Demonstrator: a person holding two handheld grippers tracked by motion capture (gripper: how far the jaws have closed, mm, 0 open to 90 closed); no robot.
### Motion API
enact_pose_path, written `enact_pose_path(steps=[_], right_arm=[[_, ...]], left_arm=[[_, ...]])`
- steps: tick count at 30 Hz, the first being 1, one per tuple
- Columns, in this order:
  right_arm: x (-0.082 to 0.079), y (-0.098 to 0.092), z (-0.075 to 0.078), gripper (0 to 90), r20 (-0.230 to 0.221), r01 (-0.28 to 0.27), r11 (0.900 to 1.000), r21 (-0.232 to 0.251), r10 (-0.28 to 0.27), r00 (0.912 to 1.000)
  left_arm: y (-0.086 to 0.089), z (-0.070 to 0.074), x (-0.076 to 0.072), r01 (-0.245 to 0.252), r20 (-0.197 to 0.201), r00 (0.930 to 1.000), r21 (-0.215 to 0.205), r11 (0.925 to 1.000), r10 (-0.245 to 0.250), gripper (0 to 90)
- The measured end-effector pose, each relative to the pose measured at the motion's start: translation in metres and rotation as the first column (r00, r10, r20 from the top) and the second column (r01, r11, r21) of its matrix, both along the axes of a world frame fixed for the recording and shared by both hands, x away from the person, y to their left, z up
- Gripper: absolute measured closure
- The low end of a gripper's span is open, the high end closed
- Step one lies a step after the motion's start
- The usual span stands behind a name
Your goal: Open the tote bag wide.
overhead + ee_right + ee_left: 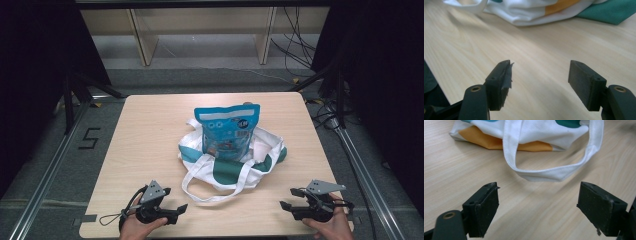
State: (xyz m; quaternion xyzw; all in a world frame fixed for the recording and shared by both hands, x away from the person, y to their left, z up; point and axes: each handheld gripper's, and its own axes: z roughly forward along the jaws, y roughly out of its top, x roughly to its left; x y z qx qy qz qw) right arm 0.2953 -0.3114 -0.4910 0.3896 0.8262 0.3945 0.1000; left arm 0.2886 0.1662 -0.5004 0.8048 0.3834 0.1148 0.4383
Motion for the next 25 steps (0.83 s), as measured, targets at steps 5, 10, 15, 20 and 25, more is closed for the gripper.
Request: enact_pose_path(steps=[5, 10, 15, 20, 25], right_arm=[[-0.008, -0.001, -0.003, 34.3, -0.009, 0.003, 1.000, -0.015, -0.003, 1.0000], [-0.014, -0.004, -0.007, 31.7, -0.021, -0.012, 0.999, -0.037, 0.011, 0.9997], [-0.011, -0.008, -0.007, 31.7, 0.023, -0.033, 0.998, -0.052, 0.035, 0.9991], [-0.010, -0.007, -0.007, 31.7, 0.007, -0.042, 0.998, -0.053, 0.042, 0.9991], [-0.012, -0.006, -0.006, 31.7, -0.011, -0.006, 0.999, -0.048, 0.006, 0.9999]], left_arm=[[-0.005, 0.000, -0.009, -0.005, 0.018, 0.9998, 0.001, 1.0000, 0.005, 16.2], [-0.007, -0.001, -0.012, 0.005, 0.014, 0.9999, 0.001, 1.0000, -0.005, 16.0], [-0.004, -0.002, -0.009, 0.010, 0.014, 0.9998, 0.038, 0.9992, -0.011, 15.9], [-0.006, -0.003, -0.009, 0.012, 0.012, 0.9999, 0.037, 0.9992, -0.012, 15.9], [-0.004, -0.003, -0.008, 0.038, 0.020, 0.9990, 0.072, 0.9967, -0.040, 15.9]])
